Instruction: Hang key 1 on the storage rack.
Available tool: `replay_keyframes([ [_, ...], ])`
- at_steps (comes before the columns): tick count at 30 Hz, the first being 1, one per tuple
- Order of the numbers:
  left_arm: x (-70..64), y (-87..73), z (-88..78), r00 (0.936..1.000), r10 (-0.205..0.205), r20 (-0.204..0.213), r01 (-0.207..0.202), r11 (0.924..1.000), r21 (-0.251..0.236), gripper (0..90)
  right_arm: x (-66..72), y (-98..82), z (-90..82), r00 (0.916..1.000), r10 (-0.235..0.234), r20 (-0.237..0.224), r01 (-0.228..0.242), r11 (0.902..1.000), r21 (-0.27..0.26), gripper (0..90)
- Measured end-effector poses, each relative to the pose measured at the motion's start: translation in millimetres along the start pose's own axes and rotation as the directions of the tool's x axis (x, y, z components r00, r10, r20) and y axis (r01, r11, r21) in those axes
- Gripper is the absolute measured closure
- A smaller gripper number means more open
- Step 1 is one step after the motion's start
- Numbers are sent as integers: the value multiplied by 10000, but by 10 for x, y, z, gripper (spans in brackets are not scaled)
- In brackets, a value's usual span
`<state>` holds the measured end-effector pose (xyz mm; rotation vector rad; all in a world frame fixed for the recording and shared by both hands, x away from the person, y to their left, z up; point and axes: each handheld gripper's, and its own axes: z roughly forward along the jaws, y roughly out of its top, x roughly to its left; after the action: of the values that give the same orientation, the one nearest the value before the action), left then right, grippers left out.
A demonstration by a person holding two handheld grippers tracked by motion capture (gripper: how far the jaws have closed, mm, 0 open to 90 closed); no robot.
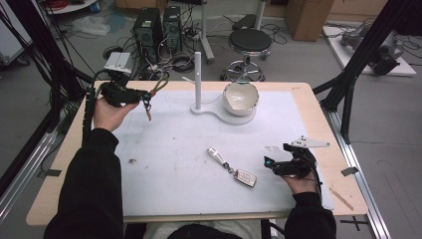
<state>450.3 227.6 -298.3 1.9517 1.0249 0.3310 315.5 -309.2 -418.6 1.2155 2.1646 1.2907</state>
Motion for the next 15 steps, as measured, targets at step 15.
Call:
replay_keyframes([
  [15, 16, 264, 186, 9998, -75, 190, 72, 9999, 150, 725, -12, 1, -4, 10000, -17, -6, 17, 10000, -61, 11],
])
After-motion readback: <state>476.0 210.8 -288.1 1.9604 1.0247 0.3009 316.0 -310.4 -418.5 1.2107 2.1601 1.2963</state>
